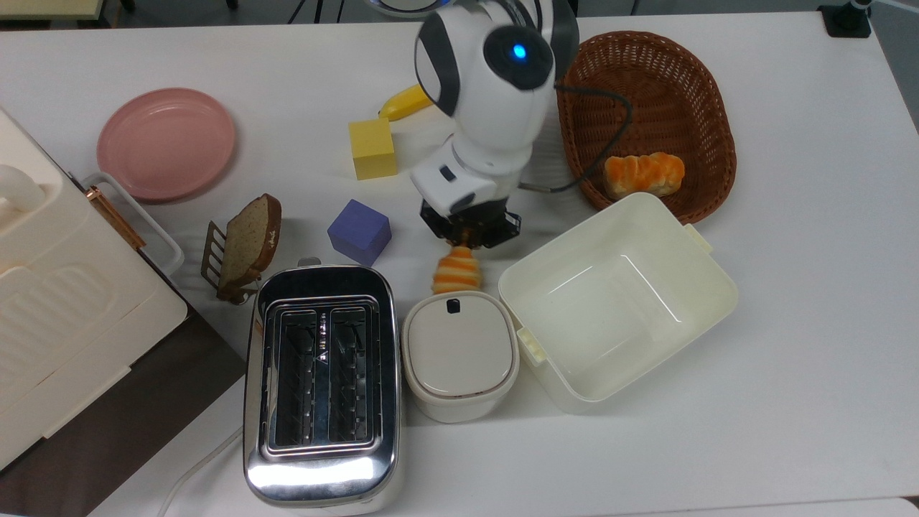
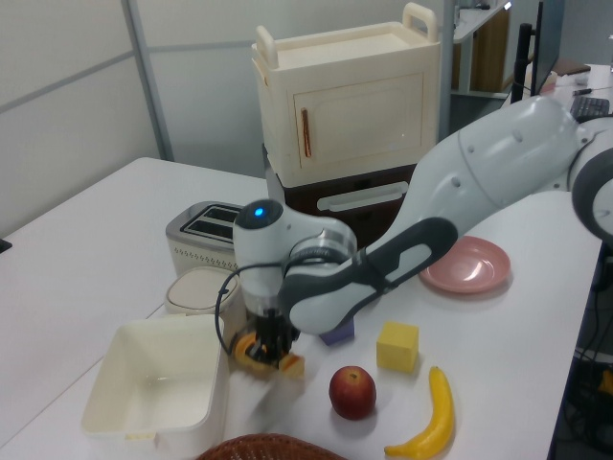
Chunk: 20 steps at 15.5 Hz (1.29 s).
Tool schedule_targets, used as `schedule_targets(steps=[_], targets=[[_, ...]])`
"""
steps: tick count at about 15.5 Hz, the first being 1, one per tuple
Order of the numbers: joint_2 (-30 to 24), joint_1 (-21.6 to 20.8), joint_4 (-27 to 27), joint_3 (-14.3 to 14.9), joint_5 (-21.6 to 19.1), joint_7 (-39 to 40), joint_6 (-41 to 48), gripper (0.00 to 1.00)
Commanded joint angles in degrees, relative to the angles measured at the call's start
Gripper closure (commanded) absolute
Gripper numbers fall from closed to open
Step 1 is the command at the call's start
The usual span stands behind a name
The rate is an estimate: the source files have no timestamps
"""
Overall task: Put the bread in the basket
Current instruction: 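Lift the bread roll and carry it over the wicker basket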
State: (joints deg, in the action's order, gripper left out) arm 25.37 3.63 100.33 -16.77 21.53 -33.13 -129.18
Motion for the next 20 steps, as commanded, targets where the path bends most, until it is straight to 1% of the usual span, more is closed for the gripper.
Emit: schedule_targets(steps=[1,2,3,5,6,8,9,10,11,12,13,14,15,16,20], targets=[[-11.55,6.19,8.91,-4.74,0.35,-1.06,-0.46,0.97],[-13.49,8.22,9.97,-6.50,0.27,-0.98,0.41,0.97],[-14.81,9.02,10.41,-7.22,0.27,-0.89,1.55,0.97],[-18.06,8.94,10.07,-7.22,-0.08,-0.71,6.81,0.97],[-18.69,8.68,9.63,-7.22,-1.30,-0.63,7.53,0.97],[-18.69,7.71,8.84,-7.14,-1.93,-0.71,7.71,0.97],[-19.13,6.14,7.88,-6.61,-3.06,-0.71,8.58,0.97],[-19.48,4.82,5.43,-6.17,-4.64,-0.02,12.07,0.97],[-19.66,2.81,2.97,-5.30,-6.57,3.12,15.76,0.97],[-20.18,-0.26,0.51,-2.33,-9.55,6.81,19.72,0.97],[-20.97,-2.81,-0.56,0.40,-11.58,9.54,22.37,0.97],[-22.63,-7.19,-1.18,4.69,-13.86,13.75,25.79,0.97],[-23.34,-9.76,-1.53,6.64,-15.10,15.36,27.73,0.97],[-23.61,-11.43,-1.54,7.10,-15.55,15.46,28.71,0.97],[-23.09,-16.63,-0.14,6.49,-15.47,13.71,28.37,0.97]])
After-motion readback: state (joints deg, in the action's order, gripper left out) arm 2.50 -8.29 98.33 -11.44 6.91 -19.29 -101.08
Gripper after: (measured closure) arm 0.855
